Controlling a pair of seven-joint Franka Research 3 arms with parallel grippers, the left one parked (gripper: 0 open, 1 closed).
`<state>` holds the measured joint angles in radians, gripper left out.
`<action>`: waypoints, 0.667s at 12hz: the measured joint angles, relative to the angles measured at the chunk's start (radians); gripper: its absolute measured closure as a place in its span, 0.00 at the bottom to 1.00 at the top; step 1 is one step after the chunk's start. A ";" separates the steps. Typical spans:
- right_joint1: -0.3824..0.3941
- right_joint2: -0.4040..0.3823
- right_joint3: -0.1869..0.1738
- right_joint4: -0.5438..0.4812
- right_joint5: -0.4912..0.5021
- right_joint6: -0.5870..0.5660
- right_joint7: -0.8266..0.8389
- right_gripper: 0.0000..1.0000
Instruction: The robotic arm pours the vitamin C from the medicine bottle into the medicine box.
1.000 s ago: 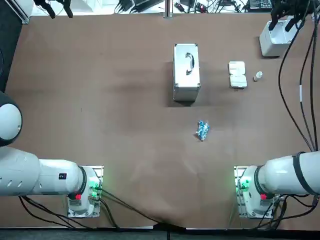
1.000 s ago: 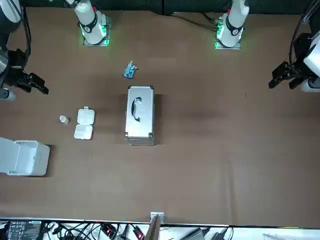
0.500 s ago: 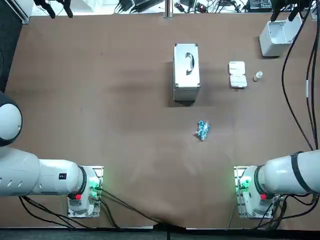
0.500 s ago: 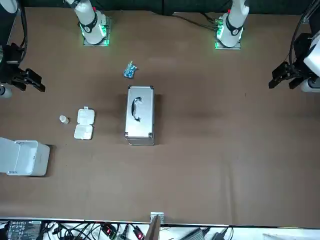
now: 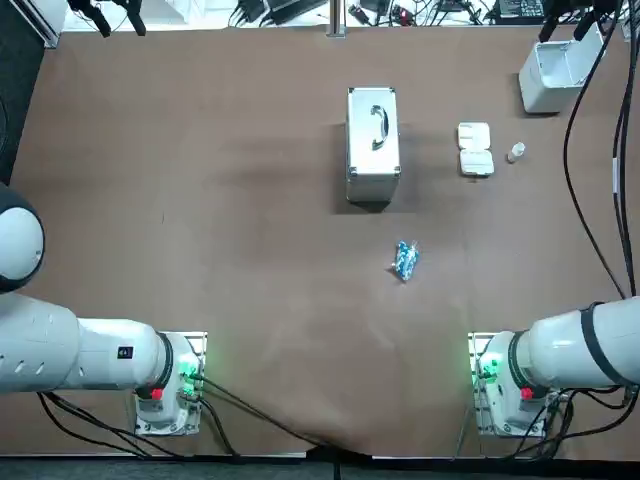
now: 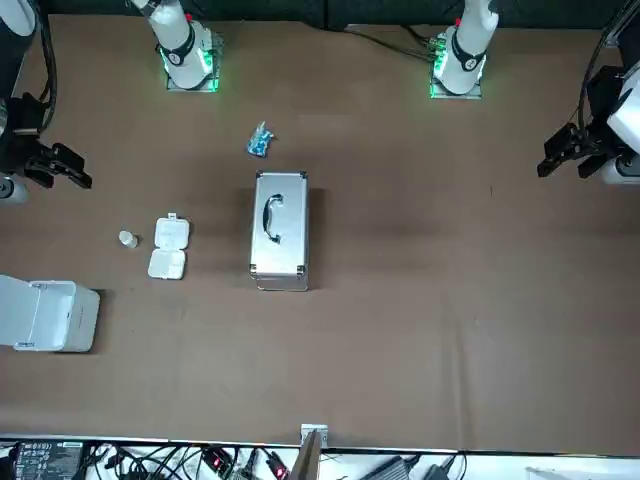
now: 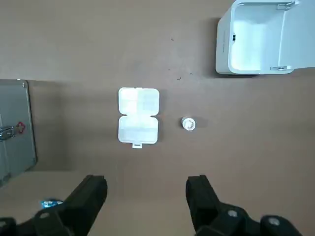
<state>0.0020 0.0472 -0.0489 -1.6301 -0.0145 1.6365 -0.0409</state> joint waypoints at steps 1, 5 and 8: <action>0.000 0.003 0.000 0.000 0.004 0.001 -0.001 0.00; 0.001 0.012 0.001 0.001 0.007 0.005 -0.010 0.00; 0.001 0.012 0.005 0.002 0.010 0.008 -0.011 0.00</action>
<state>0.0033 0.0593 -0.0441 -1.6283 -0.0049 1.6449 -0.0520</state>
